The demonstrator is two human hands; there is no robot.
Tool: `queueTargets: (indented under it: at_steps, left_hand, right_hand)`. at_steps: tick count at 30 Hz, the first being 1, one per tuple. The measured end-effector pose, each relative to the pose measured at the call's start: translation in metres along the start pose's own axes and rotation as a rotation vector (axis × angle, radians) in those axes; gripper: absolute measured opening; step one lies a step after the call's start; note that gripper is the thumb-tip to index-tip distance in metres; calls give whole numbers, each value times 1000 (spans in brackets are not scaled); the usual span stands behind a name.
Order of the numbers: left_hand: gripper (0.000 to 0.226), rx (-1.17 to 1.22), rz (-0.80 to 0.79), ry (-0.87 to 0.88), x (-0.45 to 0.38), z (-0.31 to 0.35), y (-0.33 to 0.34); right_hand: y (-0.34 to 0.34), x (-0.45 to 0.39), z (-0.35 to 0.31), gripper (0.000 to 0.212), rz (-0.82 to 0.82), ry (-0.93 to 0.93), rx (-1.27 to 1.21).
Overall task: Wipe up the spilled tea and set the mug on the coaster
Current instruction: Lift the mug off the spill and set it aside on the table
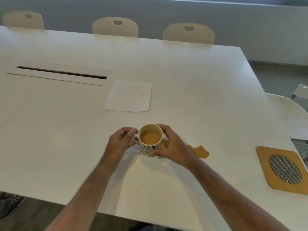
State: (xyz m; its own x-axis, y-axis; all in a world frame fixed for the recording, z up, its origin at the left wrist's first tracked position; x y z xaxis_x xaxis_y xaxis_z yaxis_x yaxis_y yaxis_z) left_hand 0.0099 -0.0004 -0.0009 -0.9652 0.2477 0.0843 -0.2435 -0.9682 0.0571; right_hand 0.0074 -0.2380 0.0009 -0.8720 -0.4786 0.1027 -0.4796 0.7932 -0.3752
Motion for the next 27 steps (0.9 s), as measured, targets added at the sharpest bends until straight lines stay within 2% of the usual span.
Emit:
queueTargets:
  at_steps: [10, 27]
  left_hand:
    - [23, -56, 19, -7, 4, -1, -1]
    - [19, -24, 43, 59, -12, 1, -1]
  right_hand:
    - [9, -11, -4, 92, 57, -7, -12]
    - [-3, -16, -7, 93, 100, -50, -1]
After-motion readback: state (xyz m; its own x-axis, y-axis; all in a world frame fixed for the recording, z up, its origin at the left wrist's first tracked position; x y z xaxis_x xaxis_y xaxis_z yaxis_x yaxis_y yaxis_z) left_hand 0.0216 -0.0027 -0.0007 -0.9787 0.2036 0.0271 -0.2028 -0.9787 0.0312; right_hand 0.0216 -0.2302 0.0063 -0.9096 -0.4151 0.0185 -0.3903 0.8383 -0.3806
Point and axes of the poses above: each hand's wrist, its own x-axis away from the middle knuckle, its own y-axis out of the palm, z = x × y, the point moved 1 cm from there along -x, towards the middle knuckle, and after that the axes turned 12 degrees about -z, right-handed, at the moved point
